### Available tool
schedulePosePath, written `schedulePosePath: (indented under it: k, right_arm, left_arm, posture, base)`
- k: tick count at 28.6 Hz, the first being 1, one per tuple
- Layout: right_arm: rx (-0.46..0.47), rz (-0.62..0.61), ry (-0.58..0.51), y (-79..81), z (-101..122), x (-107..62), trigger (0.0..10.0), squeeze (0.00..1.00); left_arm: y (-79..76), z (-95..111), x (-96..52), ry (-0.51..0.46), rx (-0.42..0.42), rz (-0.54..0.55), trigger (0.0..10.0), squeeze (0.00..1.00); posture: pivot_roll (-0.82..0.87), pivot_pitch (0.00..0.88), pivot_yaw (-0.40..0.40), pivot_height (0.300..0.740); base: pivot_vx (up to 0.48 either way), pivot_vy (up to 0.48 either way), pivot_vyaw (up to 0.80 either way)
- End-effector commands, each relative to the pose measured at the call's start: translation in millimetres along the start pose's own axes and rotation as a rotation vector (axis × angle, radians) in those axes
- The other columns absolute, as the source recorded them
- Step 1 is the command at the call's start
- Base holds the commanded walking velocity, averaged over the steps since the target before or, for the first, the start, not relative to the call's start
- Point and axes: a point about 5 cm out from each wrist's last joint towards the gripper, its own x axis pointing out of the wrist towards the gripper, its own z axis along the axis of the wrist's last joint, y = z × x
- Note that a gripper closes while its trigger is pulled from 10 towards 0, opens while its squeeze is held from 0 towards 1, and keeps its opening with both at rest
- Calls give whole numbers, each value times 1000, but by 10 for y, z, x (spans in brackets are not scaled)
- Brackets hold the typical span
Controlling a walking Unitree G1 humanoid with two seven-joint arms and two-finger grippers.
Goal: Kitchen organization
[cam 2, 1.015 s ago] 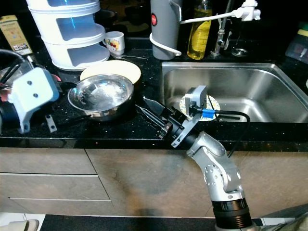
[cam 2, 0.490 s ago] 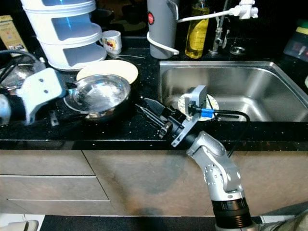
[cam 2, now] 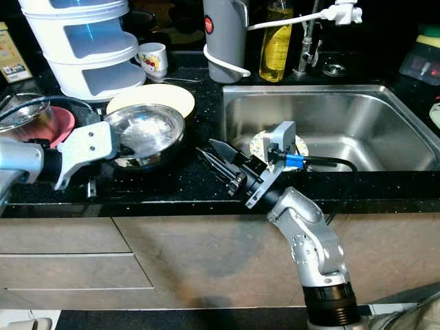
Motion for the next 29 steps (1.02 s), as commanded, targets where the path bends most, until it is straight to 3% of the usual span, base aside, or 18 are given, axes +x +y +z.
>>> schedulePosePath:
  k: [1, 4, 7, 9, 23, 27, 29]
  right_arm:
    - [-18, -7, -10, -12, 36, 11, 10000, 0]
    - [-11, -15, -13, -18, 35, 12, 10000, 0]
    - [-6, -32, -18, -35, 31, 11, 10000, 0]
    - [-6, -35, -18, -39, 30, 10, 10000, 0]
    - [-3, -71, -19, -87, -1, 14, 10000, 0]
    - [-5, -85, -19, -106, -7, 12, 10000, 0]
    - [-5, -103, -23, -130, -6, 10, 10000, 0]
  left_arm:
    - [2, 4, 2, -3, 1, -23, 0, 0]
    - [13, 34, 0, -24, -1, -26, 0, 0]
    - [23, 164, -7, -123, -21, -20, 0, 0]
    - [21, 186, -12, -137, -24, -24, 0, 0]
    - [12, 209, -67, -132, -13, -59, 0, 0]
    - [131, 299, -103, -184, 3, 34, 0, 0]
    - [262, 407, -147, -248, 10, 139, 0, 0]
  posture:
    - [71, 17, -29, 740]
    - [71, 17, -28, 740]
    - [71, 16, -28, 740]
    - [71, 16, -28, 740]
    - [82, 7, -25, 740]
    - [80, 1, -23, 740]
    - [82, 0, -25, 740]
  base:
    - [0, 0, 0]
    - [0, 0, 0]
    - [0, 0, 0]
    - [0, 0, 0]
    - [0, 0, 0]
    - [0, 0, 0]
    - [0, 0, 0]
